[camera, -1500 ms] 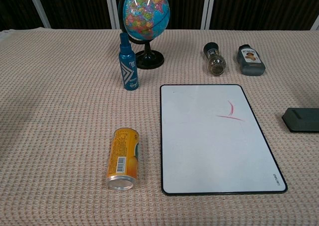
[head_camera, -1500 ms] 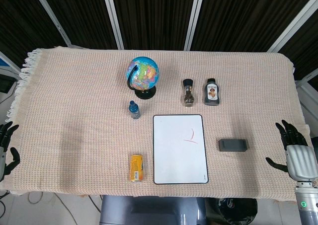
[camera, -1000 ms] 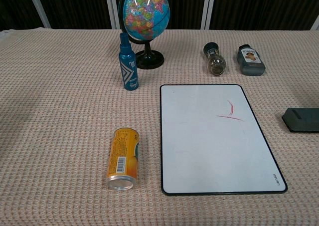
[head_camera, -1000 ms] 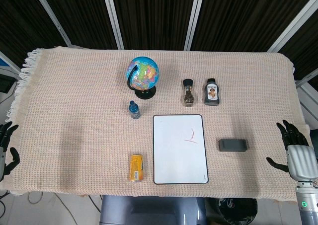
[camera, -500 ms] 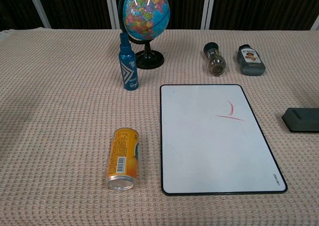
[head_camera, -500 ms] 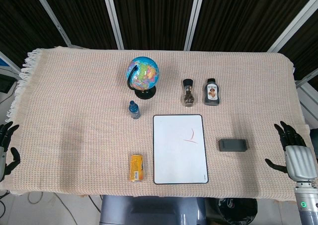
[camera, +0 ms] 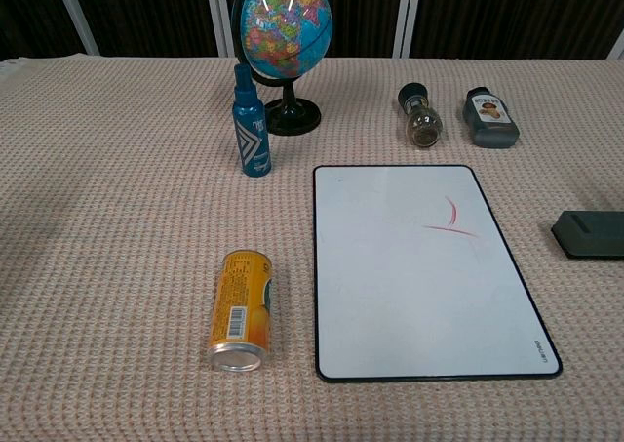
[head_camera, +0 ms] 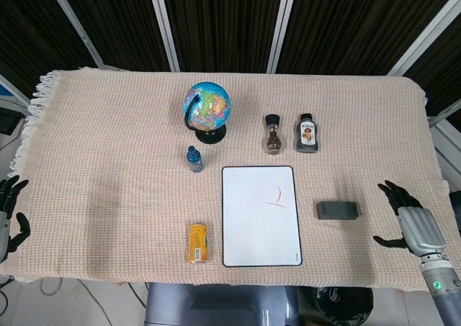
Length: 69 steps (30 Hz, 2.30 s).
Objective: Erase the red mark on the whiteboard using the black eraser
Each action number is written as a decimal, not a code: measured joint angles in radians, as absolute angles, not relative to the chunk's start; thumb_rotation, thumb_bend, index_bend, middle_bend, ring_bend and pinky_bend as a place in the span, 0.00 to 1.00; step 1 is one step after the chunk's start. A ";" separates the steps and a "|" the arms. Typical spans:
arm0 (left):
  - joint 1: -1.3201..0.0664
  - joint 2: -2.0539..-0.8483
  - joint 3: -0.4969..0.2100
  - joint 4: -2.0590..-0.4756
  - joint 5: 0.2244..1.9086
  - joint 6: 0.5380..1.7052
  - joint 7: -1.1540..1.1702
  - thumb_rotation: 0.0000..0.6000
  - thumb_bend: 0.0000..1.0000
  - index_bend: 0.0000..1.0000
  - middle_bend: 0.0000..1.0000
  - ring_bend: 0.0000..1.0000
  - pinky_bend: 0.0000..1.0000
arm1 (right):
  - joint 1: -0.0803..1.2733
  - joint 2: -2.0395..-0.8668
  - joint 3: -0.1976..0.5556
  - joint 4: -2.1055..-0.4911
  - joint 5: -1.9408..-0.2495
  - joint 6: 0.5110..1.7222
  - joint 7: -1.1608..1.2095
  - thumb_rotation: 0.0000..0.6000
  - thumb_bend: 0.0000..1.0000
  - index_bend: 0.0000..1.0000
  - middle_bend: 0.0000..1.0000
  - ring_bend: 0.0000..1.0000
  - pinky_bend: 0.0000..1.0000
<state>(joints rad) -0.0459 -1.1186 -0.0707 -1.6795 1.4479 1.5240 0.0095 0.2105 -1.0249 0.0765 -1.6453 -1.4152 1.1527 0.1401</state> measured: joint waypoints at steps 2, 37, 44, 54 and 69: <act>-0.046 -1.118 -0.070 -1.680 1.448 1.523 0.009 1.00 0.75 0.12 0.04 0.00 0.00 | 0.237 -1.011 0.078 -1.655 -1.397 1.096 0.144 1.00 0.03 0.00 0.05 0.08 0.18; -0.048 -1.114 -0.072 -1.686 1.430 1.511 0.014 1.00 0.75 0.12 0.04 0.00 0.00 | 0.449 -1.254 0.119 -1.522 -1.117 0.890 -0.111 1.00 0.30 0.27 0.32 0.27 0.18; -0.048 -1.114 -0.073 -1.688 1.426 1.510 0.018 1.00 0.75 0.12 0.04 0.00 0.00 | 0.460 -1.274 0.114 -1.507 -1.114 0.885 -0.122 1.00 0.36 0.33 0.34 0.29 0.18; -0.048 -1.115 -0.075 -1.690 1.420 1.509 0.022 1.00 0.75 0.12 0.04 0.00 0.00 | 0.469 -1.293 0.110 -1.493 -1.115 0.884 -0.128 1.00 0.39 0.38 0.37 0.33 0.18; -0.048 -1.113 -0.076 -1.694 1.414 1.506 0.023 1.00 0.75 0.12 0.04 0.00 0.00 | 0.484 -1.292 0.099 -1.501 -1.096 0.872 -0.159 1.00 0.40 0.43 0.44 0.41 0.20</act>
<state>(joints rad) -0.0482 -1.1133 -0.0761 -1.6939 1.4135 1.5064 0.0234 0.4838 -1.2921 0.0994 -1.5010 -1.0960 0.8718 -0.1587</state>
